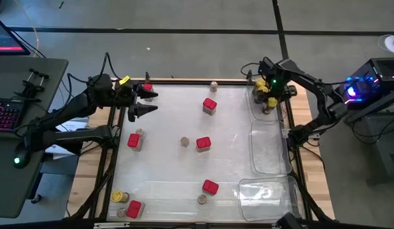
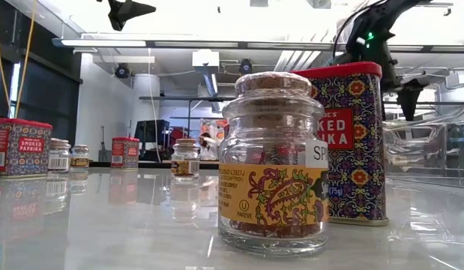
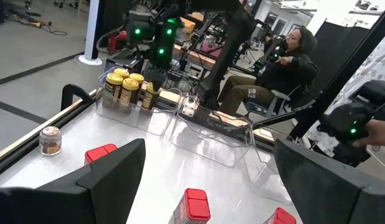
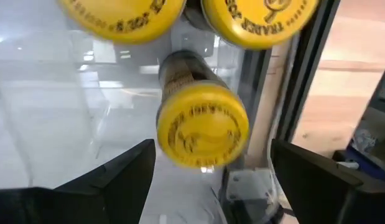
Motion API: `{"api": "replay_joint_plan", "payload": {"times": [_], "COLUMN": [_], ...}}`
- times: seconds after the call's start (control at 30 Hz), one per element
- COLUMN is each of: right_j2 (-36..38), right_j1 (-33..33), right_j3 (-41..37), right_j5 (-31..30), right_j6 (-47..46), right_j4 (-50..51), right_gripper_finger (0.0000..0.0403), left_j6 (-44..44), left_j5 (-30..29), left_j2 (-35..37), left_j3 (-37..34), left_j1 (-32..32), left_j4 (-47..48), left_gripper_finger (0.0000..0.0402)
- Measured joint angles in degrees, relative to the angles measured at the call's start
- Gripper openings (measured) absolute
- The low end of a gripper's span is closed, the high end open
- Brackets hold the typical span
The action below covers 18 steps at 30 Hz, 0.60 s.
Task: Sort spices by type
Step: Put the yellow seasoning bottle into the top transparent bin
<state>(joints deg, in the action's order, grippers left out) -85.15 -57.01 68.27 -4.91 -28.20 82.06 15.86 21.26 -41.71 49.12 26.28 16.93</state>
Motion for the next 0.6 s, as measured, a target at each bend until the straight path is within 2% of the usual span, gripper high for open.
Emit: {"api": "replay_joint_plan", "payload": {"times": [0.3, 0.5, 0.6], "right_j2": [7.96, 13.63, 14.42], "right_j1": [0.8, 4.42, 4.95], "right_j3": [6.23, 3.15, 0.33], "right_j5": [-0.28, -7.11, -6.47], "right_j6": [-0.01, -2.03, -2.68], "right_j4": [0.37, -0.01, -1.53], "right_gripper_finger": [0.0313, 0.0313, 0.0313], "left_j6": [-0.01, -0.01, 0.0], "left_j5": [-0.04, -1.7, -2.6], "left_j2": [0.0, -0.02, -0.02], "left_j3": [0.0, 0.0, 0.02], "left_j1": [-0.02, 0.0, -0.02], "left_j4": [0.0, 0.0, 0.0], "left_gripper_finger": [0.0343, 0.0343, 0.0343]}}
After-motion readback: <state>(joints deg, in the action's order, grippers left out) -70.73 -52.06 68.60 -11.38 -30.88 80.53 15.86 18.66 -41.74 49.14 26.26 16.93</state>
